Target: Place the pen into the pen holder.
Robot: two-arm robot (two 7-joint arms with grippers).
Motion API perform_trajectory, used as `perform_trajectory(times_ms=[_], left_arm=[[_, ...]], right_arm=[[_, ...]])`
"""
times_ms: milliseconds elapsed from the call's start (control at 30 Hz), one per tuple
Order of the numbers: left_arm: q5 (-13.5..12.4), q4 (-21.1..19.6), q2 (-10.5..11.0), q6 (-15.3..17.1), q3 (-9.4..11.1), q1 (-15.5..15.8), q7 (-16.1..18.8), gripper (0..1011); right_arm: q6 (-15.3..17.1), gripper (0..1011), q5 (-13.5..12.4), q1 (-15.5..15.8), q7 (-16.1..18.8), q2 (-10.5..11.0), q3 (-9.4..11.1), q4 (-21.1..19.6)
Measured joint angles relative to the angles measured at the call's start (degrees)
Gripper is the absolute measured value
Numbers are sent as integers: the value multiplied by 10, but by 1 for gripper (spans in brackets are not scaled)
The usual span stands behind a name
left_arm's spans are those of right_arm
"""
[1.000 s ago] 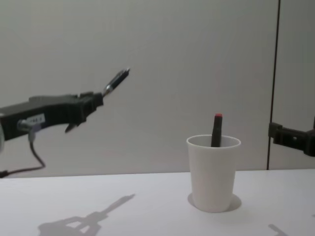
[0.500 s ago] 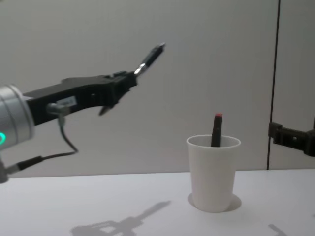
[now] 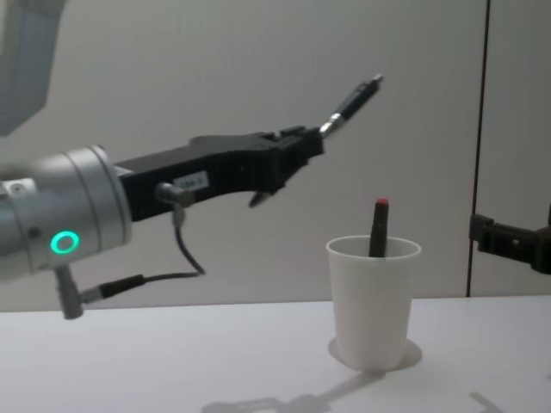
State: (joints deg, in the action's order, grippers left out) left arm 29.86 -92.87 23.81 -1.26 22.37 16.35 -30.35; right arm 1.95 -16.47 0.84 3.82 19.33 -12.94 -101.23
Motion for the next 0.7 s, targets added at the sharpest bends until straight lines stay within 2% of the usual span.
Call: perform_trajectory(times_ms=[267, 700], left_arm=[[-11, 9, -14, 9, 9, 12, -21, 121], [-29, 16, -26, 18, 17, 24, -34, 121]], right_arm=[[0, 1002, 0, 0, 0, 0, 0, 0], [0, 1001, 0, 0, 0, 0, 0, 0]])
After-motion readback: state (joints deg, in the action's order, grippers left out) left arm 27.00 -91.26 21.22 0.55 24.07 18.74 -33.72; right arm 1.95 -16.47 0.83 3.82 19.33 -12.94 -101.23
